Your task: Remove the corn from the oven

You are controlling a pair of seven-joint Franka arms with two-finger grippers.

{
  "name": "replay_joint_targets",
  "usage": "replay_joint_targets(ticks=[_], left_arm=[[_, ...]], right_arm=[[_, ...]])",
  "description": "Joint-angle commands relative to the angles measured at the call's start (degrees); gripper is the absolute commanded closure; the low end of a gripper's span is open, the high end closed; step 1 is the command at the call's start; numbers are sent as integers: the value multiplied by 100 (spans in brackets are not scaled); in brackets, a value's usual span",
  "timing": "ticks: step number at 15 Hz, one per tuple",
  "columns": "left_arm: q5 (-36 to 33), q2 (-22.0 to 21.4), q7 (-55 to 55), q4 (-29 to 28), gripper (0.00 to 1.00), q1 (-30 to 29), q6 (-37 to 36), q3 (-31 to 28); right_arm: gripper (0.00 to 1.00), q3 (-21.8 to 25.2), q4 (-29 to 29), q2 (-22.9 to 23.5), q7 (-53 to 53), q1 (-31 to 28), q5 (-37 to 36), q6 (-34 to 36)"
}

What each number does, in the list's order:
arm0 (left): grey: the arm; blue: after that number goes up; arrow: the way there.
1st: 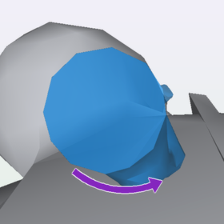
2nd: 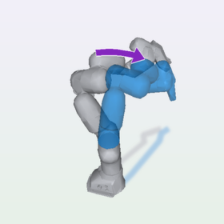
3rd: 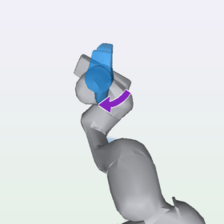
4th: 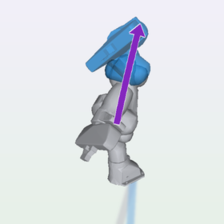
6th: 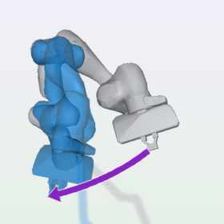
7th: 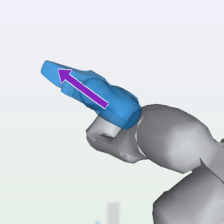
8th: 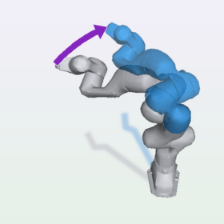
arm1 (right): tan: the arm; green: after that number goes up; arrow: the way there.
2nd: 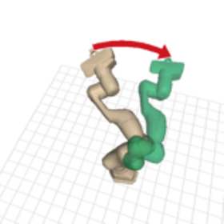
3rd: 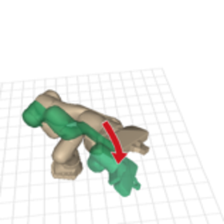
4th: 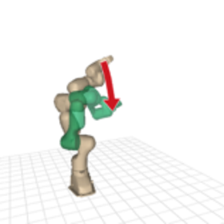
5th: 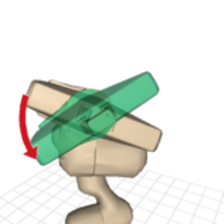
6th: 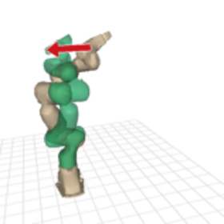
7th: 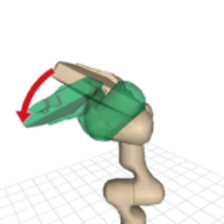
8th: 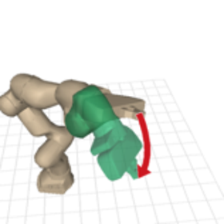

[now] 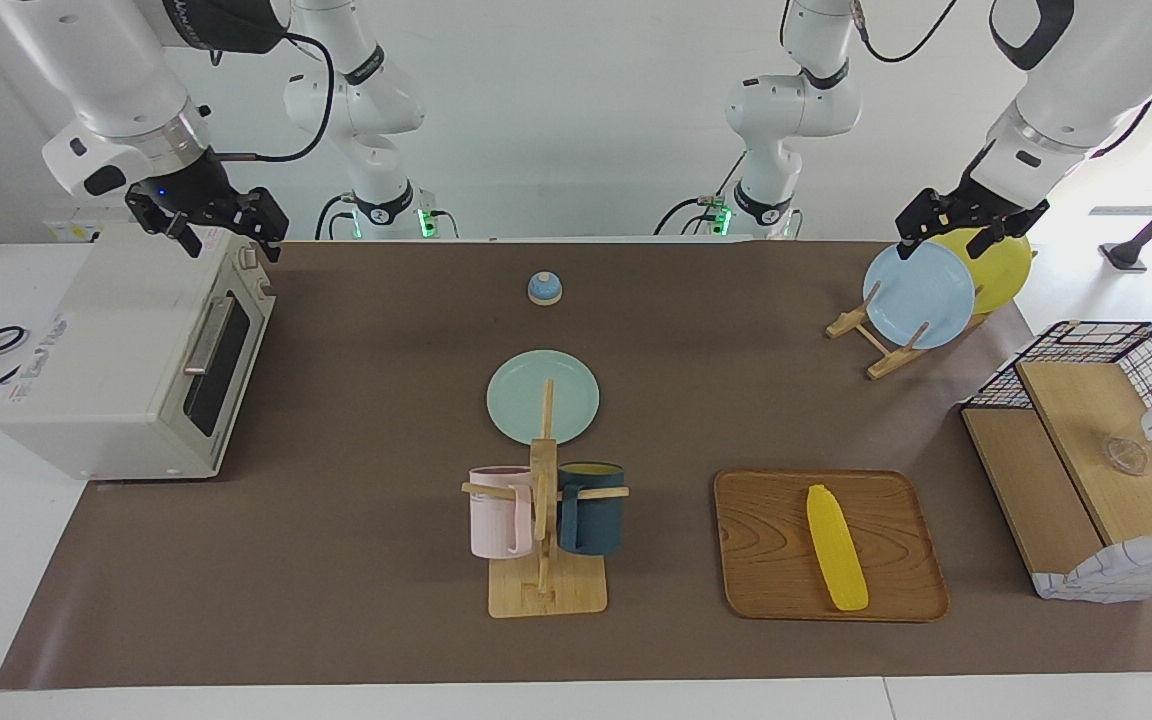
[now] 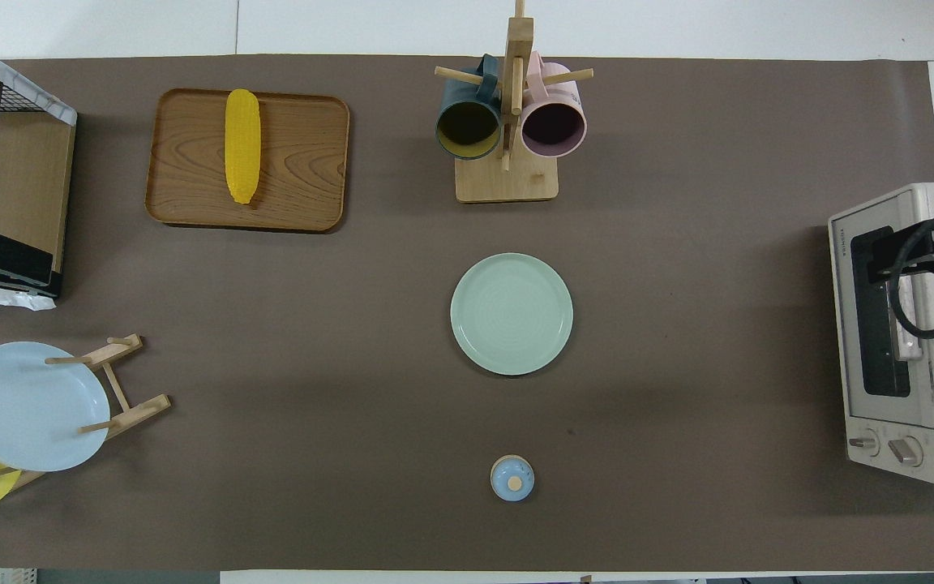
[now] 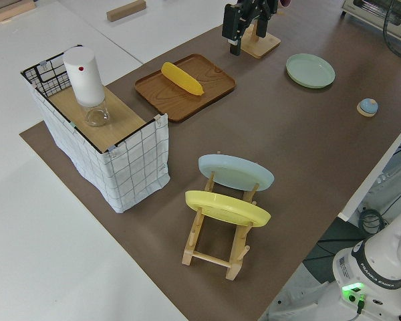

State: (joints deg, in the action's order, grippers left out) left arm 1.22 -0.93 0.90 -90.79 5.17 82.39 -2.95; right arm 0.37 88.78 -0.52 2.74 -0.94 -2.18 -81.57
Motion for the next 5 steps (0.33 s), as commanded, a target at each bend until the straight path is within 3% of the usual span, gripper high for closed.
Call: replay_joint_targets(ticks=[1, 5], left_arm=[[-114, -39, -2, -123, 0, 2, 128, 14], [-114, -48, 7, -97, 0, -16, 110, 23]], right_arm=[[0, -19, 69, -53, -168, -90, 183, -123], [0, -19, 69, -53, -168, -82, 183, -123]])
